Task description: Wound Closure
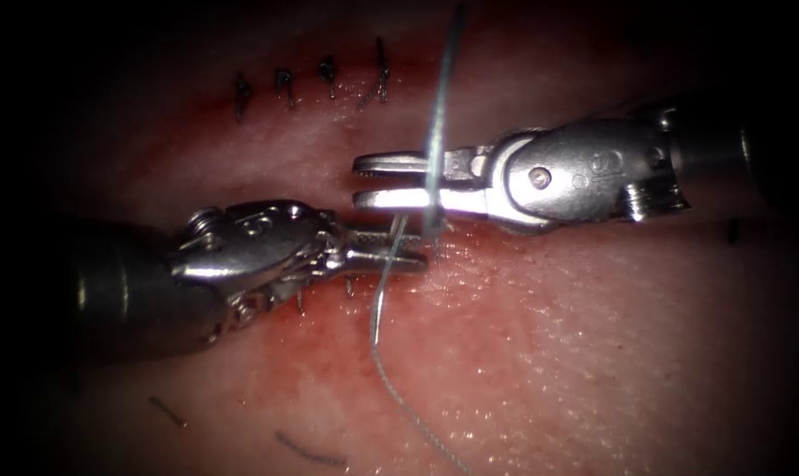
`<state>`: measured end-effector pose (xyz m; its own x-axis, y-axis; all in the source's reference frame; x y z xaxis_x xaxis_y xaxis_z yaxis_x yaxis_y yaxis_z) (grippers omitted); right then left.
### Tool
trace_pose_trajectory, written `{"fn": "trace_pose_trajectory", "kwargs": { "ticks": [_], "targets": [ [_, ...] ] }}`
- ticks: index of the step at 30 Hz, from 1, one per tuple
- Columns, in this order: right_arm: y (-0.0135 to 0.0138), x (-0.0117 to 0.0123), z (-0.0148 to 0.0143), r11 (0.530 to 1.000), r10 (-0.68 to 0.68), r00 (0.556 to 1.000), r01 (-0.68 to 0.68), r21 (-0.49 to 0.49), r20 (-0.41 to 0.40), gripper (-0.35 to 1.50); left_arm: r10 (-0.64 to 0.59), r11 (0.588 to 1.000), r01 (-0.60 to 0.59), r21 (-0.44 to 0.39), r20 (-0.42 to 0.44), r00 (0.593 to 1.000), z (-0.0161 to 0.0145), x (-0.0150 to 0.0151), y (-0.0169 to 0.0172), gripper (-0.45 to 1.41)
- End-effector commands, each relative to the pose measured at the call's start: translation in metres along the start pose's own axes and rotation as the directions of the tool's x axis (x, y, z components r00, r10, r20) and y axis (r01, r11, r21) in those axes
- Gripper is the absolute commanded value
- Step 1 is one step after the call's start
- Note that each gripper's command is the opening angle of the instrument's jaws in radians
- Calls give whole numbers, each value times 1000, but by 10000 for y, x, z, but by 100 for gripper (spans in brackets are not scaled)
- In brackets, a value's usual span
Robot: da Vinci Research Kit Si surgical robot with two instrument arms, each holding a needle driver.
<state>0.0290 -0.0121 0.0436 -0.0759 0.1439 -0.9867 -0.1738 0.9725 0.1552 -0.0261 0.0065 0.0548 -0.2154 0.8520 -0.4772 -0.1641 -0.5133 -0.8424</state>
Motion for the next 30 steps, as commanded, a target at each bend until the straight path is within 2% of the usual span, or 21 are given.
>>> {"fn": "trace_pose_trajectory", "kwargs": {
  "ticks": [1,7,8,9,10,12,13,16,17,20,21,23,24,25,26,27,28,30],
  "targets": [
    [-2,-6,5,1000,3,1000,-3,-1,-1,-35,-13,1000,13,-14,8,1000,8,-8,0,-45],
    [-2,-5,4,996,79,997,-78,-33,9,-35,-75,997,76,-22,13,997,3,-9,2,-45],
    [-2,-2,4,987,145,989,-144,-76,5,52,-97,995,97,-14,11,995,1,-6,2,-45],
    [-2,-2,4,987,145,989,-144,-76,5,52,-97,995,97,-14,11,995,1,-6,2,-45],
    [-2,-1,6,979,160,987,-158,-125,1,103,-105,994,105,-21,-3,994,-2,-3,2,-45],
    [-2,-1,8,975,171,985,-169,-147,-2,115,-109,994,109,-13,-25,994,-5,0,2,-45],
    [-4,-3,9,966,205,979,-204,-158,-10,131,-119,992,121,31,-47,992,-13,7,1,-45],
    [-5,3,8,963,234,972,-235,-133,-20,128,-104,992,108,71,-58,993,-19,11,0,-45],
    [-6,4,7,957,262,965,-260,-131,-1,123,-95,991,100,85,-61,994,-22,13,0,-45],
    [-12,4,5,950,298,943,-279,-138,148,118,-59,989,67,135,-67,996,-31,14,0,-45],
    [-14,4,4,942,323,928,-298,-152,185,116,-45,986,56,159,-69,997,-34,14,0,-45],
    [-21,4,-10,897,436,843,-376,-233,315,115,3,974,13,226,-68,998,-40,10,3,-45],
    [-22,4,-15,890,450,824,-383,-247,345,111,11,971,6,239,-70,998,-42,9,3,-45],
    [-22,5,-25,891,449,794,-363,-273,410,106,36,963,-20,269,-53,998,-43,7,6,-45],
    [-22,5,-25,891,449,794,-363,-273,410,106,36,963,-20,269,-53,998,-43,7,6,-45],
    [-21,8,-38,884,460,756,-342,-318,467,103,59,950,-51,308,-18,998,-41,5,11,-45],
    [-22,9,-40,880,465,751,-335,-337,469,111,61,947,-53,315,-15,998,-40,5,12,-45],
    [-26,14,-45,883,468,740,-377,-279,483,116,61,948,-54,313,-12,998,-37,7,14,-45]
  ]
}}
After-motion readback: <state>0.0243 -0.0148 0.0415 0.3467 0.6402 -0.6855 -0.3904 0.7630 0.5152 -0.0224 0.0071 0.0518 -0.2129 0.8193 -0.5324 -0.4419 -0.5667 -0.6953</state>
